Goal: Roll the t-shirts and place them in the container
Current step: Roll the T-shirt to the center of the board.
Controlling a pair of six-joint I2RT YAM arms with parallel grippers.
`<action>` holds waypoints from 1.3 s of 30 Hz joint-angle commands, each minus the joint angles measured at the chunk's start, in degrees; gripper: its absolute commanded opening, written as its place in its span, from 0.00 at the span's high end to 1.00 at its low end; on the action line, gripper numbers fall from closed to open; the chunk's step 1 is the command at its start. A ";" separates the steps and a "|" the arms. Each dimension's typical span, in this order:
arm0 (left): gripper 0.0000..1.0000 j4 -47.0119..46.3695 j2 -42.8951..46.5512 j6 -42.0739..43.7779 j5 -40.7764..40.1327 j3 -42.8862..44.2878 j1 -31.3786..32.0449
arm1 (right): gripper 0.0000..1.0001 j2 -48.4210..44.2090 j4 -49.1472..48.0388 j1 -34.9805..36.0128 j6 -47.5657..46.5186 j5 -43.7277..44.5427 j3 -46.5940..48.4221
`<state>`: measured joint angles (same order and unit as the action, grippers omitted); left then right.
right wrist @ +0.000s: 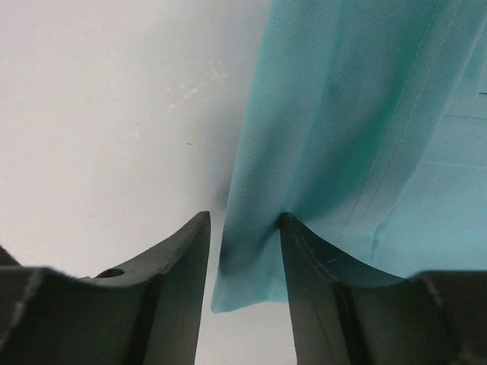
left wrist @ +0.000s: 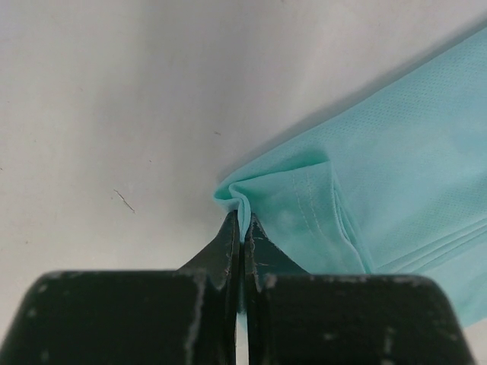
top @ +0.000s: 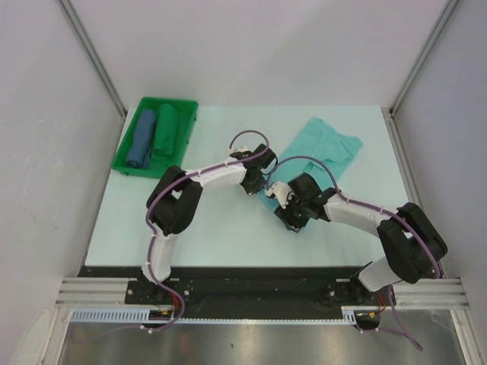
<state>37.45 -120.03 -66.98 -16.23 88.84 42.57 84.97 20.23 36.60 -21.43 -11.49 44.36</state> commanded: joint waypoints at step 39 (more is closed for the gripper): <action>0.48 -17.75 14.02 12.31 -1.17 -11.48 -1.17 | 0.88 29.46 26.52 -27.46 -14.42 -52.41 19.62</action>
<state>27.70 -114.06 -57.87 -16.25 81.84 41.74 111.72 42.24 10.37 -32.51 -60.05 61.52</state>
